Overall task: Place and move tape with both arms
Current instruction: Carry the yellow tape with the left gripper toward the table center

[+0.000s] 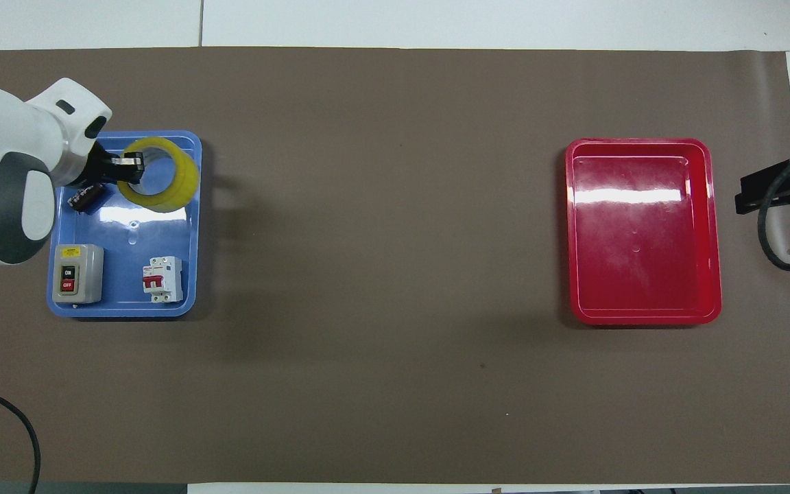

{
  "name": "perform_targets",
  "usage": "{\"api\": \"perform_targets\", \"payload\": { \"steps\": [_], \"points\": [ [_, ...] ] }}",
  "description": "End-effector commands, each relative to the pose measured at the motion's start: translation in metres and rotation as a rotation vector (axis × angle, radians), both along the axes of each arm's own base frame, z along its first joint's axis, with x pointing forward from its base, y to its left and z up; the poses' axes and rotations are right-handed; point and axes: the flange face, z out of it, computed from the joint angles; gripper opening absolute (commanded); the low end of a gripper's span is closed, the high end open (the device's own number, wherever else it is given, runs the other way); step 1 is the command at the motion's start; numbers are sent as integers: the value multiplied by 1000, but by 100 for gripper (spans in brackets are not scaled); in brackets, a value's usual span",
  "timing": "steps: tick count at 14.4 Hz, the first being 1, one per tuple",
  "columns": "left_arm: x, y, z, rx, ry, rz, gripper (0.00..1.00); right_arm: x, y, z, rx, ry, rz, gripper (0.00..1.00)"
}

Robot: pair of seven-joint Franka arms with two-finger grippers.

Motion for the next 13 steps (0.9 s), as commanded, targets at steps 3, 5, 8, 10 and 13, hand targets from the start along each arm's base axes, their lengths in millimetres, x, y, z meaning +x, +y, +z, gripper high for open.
{"api": "perform_targets", "payload": {
  "steps": [3,5,8,10,13],
  "points": [
    [-50,-161,-16,-8,17,63,0,-5,-3,-1,-3,3,21,100],
    [-75,-214,-25,-7,-3,55,0,-5,-4,-1,-3,3,20,100],
    [-105,-272,-48,-17,0,35,0,-5,-4,0,-3,1,20,100],
    [-118,-303,-67,-34,-12,43,0,-5,-2,0,-3,1,23,100],
    [-134,-333,-91,-11,-12,6,0,-5,-4,0,-3,1,20,100]
  ]
}}
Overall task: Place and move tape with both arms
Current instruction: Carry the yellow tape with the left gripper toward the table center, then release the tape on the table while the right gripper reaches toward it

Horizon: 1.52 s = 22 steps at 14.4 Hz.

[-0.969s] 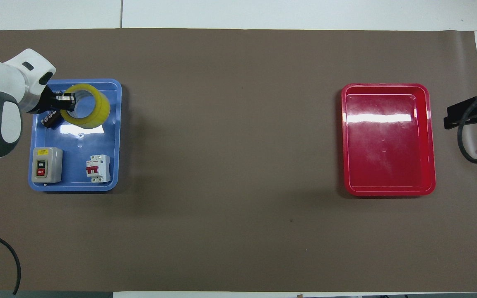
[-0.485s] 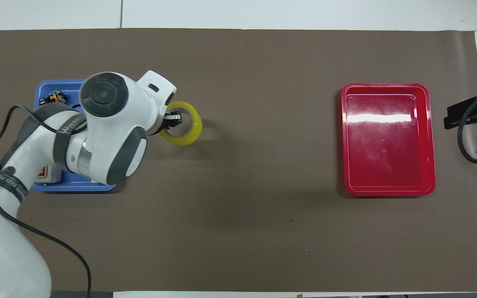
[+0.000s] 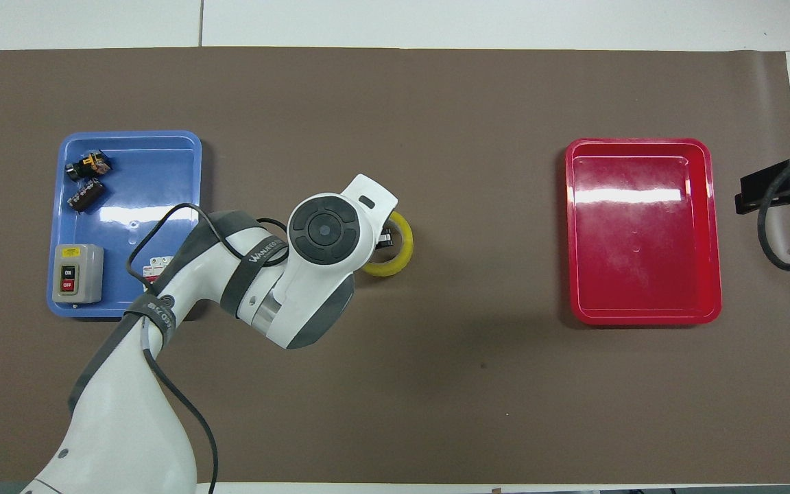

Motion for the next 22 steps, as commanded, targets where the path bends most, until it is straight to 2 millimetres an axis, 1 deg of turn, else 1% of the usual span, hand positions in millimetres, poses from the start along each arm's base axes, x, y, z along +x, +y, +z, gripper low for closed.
{"api": "perform_targets", "payload": {
  "steps": [1,2,4,5,6,7,8,11,12,14,16,17,18,19,20,21,22],
  "points": [
    [-9,-22,-13,19,-49,-19,0,-5,-4,0,-3,1,20,100],
    [-10,-29,-18,0,-63,-8,0,-5,-4,0,-3,1,20,100],
    [-11,-33,-18,-16,-76,-10,0,-5,-4,0,-3,1,20,100],
    [-7,-30,-16,-20,-80,-4,31,-5,-4,0,-3,1,20,100],
    [-6,-27,-11,-22,-84,-8,86,-5,-3,0,-3,1,21,100],
    [0,-19,-3,-23,-90,5,100,-5,-2,0,-3,1,23,100],
    [8,-8,13,-36,-108,24,100,-5,-3,0,-3,1,21,100],
    [40,39,50,-59,-155,72,100,-5,-2,0,-3,1,23,100],
    [52,61,61,-57,-170,72,100,-5,-2,0,-3,1,23,100],
    [65,96,79,-28,-164,40,100,-5,-2,0,-3,1,23,100],
    [85,141,100,-14,-168,48,100,-5,-2,-1,-3,2,23,100],
    [91,164,109,3,-154,55,100,-5,-2,-1,-3,2,21,100],
    [96,184,119,20,-138,51,100,-5,-1,-5,-3,2,23,100],
    [101,208,129,41,-114,29,100,-10,3,-10,-4,2,33,100],
    [107,232,139,27,-92,11,100,-10,6,-16,-2,-19,41,100],
    [109,257,157,-18,-75,6,100,-12,20,-24,2,-40,65,100],
    [111,286,173,-49,-48,-15,100,-16,45,-33,9,-53,107,100]
  ]
}}
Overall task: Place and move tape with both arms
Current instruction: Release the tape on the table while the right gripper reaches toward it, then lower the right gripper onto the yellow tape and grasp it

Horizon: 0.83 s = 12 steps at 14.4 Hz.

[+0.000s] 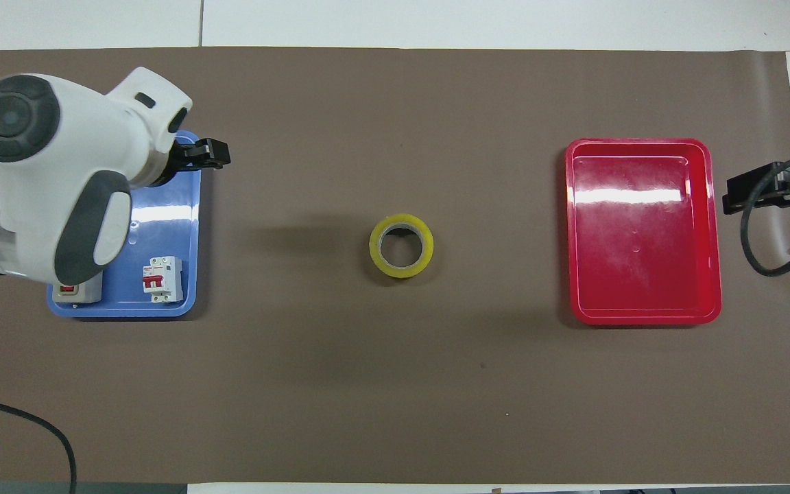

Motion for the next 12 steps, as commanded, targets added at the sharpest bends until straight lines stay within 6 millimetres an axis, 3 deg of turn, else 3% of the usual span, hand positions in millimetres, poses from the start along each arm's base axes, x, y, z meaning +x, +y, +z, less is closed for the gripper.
{"api": "perform_targets", "payload": {
  "steps": [1,3,6,9,10,12],
  "points": [
    [-1,62,44,-51,59,-71,100,-18,50,-28,6,-44,105,100],
    [-2,95,74,-46,102,-99,100,-22,98,-63,12,-77,143,100],
    [-4,115,117,-72,142,-105,100,-16,174,-105,25,-92,128,100],
    [-20,118,131,-65,194,-109,100,-14,236,-143,45,-112,84,100],
    [-37,117,149,-65,184,-123,100,-17,254,-159,52,-118,78,100],
    [-61,119,133,-65,224,-132,100,-22,276,-187,72,-145,81,100]
  ]
}}
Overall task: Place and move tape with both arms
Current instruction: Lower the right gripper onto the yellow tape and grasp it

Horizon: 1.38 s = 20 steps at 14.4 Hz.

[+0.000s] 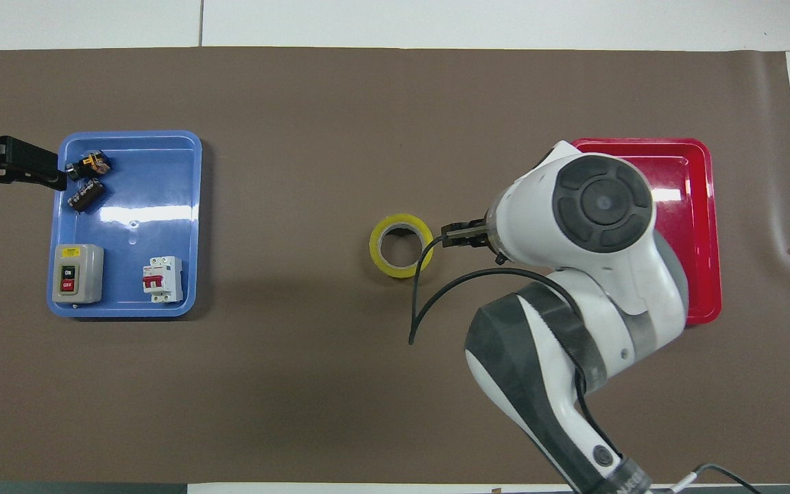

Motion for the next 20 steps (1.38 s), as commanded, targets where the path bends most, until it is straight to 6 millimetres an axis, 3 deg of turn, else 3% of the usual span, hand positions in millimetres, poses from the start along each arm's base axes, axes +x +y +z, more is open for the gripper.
{"api": "perform_targets", "payload": {
  "steps": [1,4,6,7,11,17,20],
  "points": [
    [-38,3,-6,-23,36,-21,100,-4,13,-34,19,-20,-7,100],
    [-53,13,-11,-19,57,-26,100,-3,38,-74,25,-21,23,100],
    [-53,15,-15,1,55,-35,100,-8,64,-116,13,-12,55,100],
    [-48,16,-11,14,35,-46,100,-7,68,-131,13,-15,65,100],
    [-18,20,12,28,35,-53,100,-2,66,-157,2,-27,84,100],
    [-26,18,4,18,53,-47,100,8,56,-166,12,-54,107,100],
    [-28,18,6,19,56,-52,100,12,53,-166,18,-64,103,84]
  ]
}}
